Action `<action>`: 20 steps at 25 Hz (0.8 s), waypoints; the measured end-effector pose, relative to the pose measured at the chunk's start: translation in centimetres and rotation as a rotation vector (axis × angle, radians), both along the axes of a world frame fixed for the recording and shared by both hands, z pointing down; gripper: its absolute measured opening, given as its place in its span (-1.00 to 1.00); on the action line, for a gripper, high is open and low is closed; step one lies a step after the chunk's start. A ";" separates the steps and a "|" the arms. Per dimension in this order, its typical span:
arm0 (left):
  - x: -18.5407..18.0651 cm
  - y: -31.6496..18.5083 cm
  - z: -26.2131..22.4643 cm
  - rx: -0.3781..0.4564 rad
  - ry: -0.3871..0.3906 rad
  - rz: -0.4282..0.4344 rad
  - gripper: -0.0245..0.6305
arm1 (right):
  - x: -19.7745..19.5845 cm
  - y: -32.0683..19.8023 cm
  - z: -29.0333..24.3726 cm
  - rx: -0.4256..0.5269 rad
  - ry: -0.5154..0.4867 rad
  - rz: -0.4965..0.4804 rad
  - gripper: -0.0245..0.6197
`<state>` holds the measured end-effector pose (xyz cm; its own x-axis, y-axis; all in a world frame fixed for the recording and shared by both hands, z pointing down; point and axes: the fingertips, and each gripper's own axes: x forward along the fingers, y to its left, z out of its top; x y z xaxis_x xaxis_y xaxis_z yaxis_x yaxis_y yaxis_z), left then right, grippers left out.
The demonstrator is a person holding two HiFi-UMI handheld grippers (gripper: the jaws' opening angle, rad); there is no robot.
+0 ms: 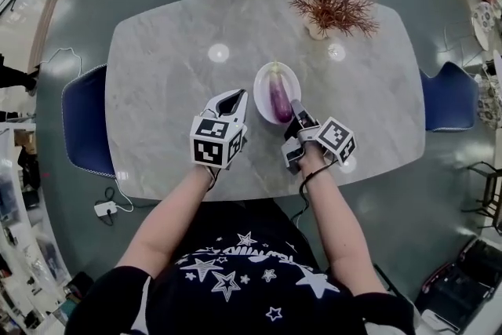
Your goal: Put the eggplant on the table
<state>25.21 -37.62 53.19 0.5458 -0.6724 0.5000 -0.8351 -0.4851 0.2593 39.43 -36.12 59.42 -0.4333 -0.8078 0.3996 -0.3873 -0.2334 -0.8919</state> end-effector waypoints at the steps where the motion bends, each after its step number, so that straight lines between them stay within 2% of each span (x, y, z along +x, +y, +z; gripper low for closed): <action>1: -0.1 0.1 0.2 -0.006 -0.002 -0.007 -0.90 | 0.0 0.0 0.4 -0.009 0.000 -0.003 -0.84; 11: -0.2 0.9 1.0 -0.026 -0.022 -0.039 -0.90 | 0.3 0.5 2.5 -0.069 -0.002 -0.013 -0.84; 20: -0.7 1.3 1.3 -0.043 -0.025 -0.056 -0.90 | 0.4 0.6 3.0 -0.083 0.020 -0.012 -0.84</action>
